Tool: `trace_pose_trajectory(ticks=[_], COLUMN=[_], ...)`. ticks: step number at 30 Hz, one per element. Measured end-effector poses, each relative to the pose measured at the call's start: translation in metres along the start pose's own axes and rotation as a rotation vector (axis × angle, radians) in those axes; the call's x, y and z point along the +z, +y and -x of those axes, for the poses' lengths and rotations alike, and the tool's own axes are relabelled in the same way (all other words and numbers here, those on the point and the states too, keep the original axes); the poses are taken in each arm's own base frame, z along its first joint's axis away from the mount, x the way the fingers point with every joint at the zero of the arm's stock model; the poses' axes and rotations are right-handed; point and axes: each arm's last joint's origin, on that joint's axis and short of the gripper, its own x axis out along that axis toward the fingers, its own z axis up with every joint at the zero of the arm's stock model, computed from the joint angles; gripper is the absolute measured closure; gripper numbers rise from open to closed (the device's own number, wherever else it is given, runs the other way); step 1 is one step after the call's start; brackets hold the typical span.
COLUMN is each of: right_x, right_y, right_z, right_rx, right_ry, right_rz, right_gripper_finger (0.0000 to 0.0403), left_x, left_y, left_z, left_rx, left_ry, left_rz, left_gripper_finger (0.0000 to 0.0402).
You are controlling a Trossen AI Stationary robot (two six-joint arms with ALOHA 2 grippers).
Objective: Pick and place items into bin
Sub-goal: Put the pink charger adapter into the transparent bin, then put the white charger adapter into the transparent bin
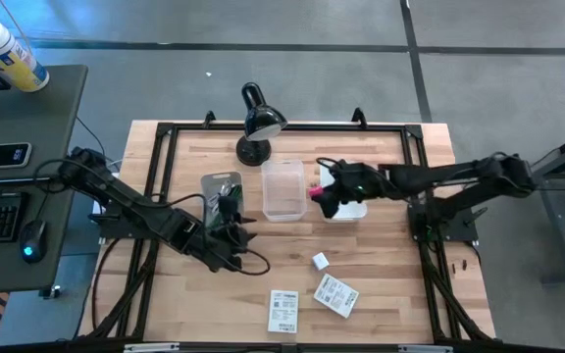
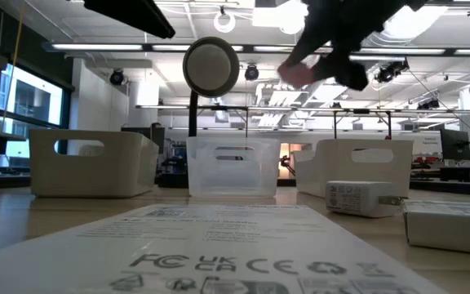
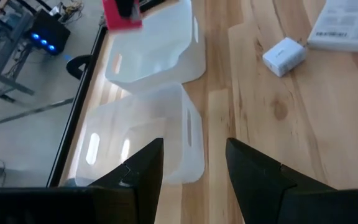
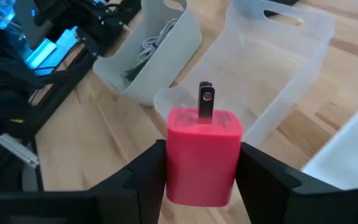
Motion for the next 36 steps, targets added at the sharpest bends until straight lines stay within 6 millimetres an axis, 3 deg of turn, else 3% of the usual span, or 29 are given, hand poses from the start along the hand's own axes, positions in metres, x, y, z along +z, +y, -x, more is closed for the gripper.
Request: trace_pose_trajectory(ticks=[10, 14, 27, 32, 36], right_x=[0.018, 0.021, 0.032, 0.022, 0.006], right_y=[-0.018, -0.031, -0.034, -0.029, -0.013], right_z=[-0.059, -0.074, -0.061, -0.06, -0.048], right_rx=[0.073, 0.064, 0.074, 0.134, 0.149], right_ry=[-0.038, -0.015, -0.045, 0.065, 0.123], right_rz=[-0.034, -0.032, 0.031, 0.045, 0.103], right_gripper_finger=[0.0251, 0.0265, 0.027, 0.027, 0.027], left_x=[-0.002, -0.002, -0.002, -0.002, -0.003], left_y=[0.005, 0.005, 0.005, 0.006, 0.005], left_z=[0.005, 0.005, 0.005, 0.005, 0.005], left_rx=[0.011, 0.012, 0.021, 0.023, 0.023], left_ry=[0.01, 0.01, 0.011, 0.011, 0.012], left_rz=[0.043, 0.065, 0.066, 0.066, 0.065], left_gripper_finger=[0.0241, 0.0241, 0.0241, 0.0241, 0.0241])
